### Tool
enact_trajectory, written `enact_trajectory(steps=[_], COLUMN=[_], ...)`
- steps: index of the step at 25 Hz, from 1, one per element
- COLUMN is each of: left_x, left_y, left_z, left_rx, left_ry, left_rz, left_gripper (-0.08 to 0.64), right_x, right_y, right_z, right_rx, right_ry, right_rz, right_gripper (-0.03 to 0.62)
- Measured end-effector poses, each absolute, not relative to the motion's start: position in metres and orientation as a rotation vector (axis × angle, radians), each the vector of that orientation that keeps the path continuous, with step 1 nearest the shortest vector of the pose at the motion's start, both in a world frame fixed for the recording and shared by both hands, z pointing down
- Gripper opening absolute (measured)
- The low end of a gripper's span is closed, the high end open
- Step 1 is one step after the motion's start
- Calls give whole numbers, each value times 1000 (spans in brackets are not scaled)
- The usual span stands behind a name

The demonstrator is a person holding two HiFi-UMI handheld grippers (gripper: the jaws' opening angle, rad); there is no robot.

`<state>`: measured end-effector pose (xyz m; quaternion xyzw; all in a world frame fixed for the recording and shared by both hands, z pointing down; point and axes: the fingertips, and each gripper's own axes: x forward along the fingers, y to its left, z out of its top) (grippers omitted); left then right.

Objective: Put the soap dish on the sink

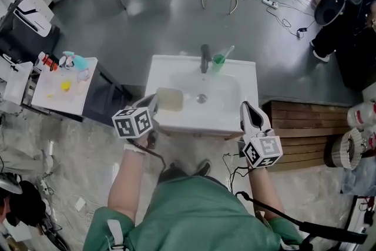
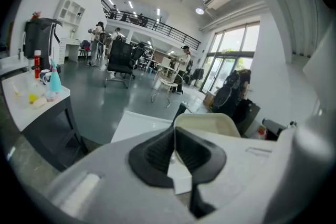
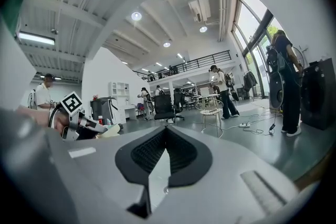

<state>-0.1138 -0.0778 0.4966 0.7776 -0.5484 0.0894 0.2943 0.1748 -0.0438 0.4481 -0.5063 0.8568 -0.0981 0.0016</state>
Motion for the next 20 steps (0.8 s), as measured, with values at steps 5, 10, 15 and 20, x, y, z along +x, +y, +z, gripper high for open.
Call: enact_trajectory(steps=[5, 10, 15, 20], left_x=[-114, -116, -124, -146], left_y=[-94, -124, -167, -210], left_z=[504, 522, 537, 550], left_rx=[2052, 2037, 2034, 2023], left_ry=[-1455, -1422, -1384, -1363], left_rz=[243, 241, 268, 296], left_gripper=[6, 6, 7, 8], right_x=[176, 173, 164, 142], right_y=[-54, -71, -102, -139], right_z=[455, 462, 459, 459], right_rx=[-1597, -1633, -1695, -1730], right_ry=[2686, 2686, 2661, 2646], right_rz=[-339, -349, -360, -367], right_gripper=[-3, -3, -3, -3])
